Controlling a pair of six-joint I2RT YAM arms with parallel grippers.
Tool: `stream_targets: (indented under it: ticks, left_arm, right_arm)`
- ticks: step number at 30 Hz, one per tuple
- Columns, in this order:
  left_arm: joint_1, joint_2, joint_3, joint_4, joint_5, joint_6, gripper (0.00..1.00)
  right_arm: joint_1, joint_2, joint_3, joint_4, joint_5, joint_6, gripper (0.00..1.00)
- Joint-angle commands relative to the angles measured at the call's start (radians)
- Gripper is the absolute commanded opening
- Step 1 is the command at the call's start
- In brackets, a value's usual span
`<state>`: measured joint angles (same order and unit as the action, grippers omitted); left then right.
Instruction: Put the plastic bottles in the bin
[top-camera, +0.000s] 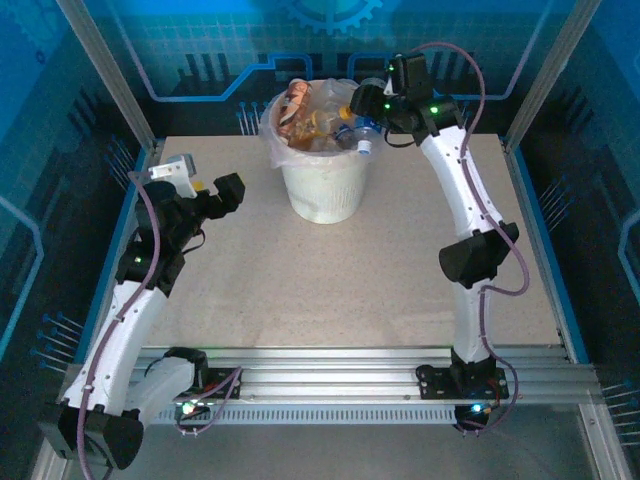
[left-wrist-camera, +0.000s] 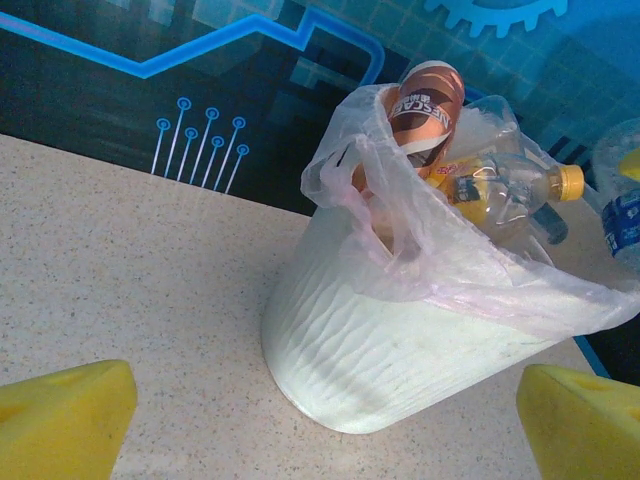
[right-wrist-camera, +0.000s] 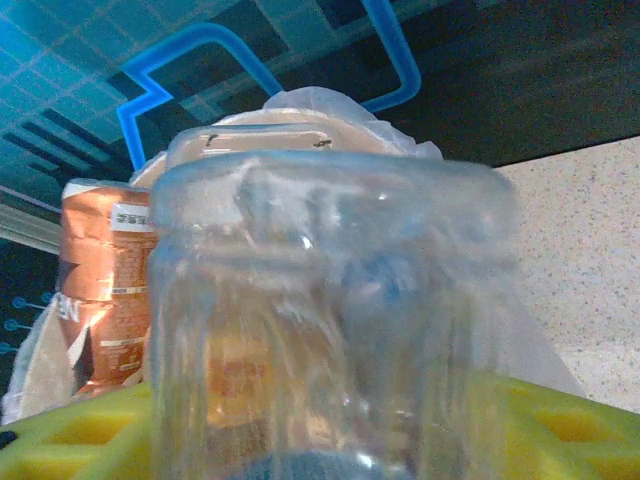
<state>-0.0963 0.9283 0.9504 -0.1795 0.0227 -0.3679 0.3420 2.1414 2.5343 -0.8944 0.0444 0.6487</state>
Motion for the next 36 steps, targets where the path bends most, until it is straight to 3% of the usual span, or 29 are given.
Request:
stream_targets:
  ticks: [1,10,17,24,32,34,36]
  left_arm:
    - [0.004,-0.013,-0.009,0.012,0.022,-0.020,0.99]
    - [0.004,-0.005,-0.012,0.022,0.033,-0.030,0.99]
    - [0.004,0.003,-0.010,0.032,0.039,-0.033,0.99]
    - [0.004,0.003,-0.011,0.032,0.041,-0.034,0.99]
    - [0.005,0.003,-0.012,0.028,0.048,-0.033,0.99]
    - [0.004,0.003,-0.011,0.026,0.048,-0.033,0.99]
    - [0.004,0.003,-0.013,0.023,0.048,-0.032,0.99]
  right_arm:
    - [0.012,0.052,0.047,-0.046,-0.004,-0.012,0.77]
    - [0.011,0.060,0.104,-0.040,-0.019,-0.052,0.95]
    - [0.028,0.023,0.110,-0.067,-0.013,-0.095,0.96]
    - [0.050,-0.036,0.094,-0.101,0.072,-0.164,0.96]
    - [0.049,-0.036,0.083,-0.093,0.125,-0.198,0.88]
    - [0.043,-0.025,0.085,-0.083,0.115,-0.204,0.80]
    - [0.037,-0.009,0.091,-0.083,0.100,-0.198,0.65]
